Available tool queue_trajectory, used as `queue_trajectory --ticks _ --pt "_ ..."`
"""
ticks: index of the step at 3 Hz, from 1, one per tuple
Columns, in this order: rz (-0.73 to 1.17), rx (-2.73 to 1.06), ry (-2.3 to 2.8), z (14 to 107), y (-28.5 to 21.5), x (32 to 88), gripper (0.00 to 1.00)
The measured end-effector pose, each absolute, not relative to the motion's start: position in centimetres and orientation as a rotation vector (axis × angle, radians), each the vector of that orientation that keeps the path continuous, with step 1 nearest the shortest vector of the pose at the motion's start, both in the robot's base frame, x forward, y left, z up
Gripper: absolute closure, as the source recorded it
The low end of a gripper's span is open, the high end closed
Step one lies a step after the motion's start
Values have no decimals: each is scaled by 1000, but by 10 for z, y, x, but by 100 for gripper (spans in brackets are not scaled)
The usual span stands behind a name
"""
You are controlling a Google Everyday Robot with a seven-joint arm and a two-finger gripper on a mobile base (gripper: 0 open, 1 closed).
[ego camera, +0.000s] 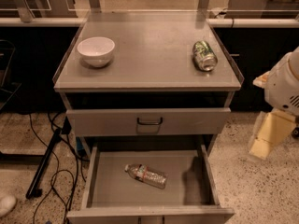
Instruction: Pick water bottle from middle drawer and place on counter
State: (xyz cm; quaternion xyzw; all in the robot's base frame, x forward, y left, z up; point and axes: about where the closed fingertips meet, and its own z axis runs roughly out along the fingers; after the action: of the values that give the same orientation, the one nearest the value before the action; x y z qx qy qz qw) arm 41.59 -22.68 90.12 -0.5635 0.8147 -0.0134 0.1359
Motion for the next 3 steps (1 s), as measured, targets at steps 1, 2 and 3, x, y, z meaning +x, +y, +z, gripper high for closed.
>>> queue_trajectory --ticks 1,2,3 --pt "-33 -1624 2368 899 -226 415 0" --pt "-10 -1631 2366 895 -221 411 0" --pt "36 -1679 2354 871 -198 398 0"
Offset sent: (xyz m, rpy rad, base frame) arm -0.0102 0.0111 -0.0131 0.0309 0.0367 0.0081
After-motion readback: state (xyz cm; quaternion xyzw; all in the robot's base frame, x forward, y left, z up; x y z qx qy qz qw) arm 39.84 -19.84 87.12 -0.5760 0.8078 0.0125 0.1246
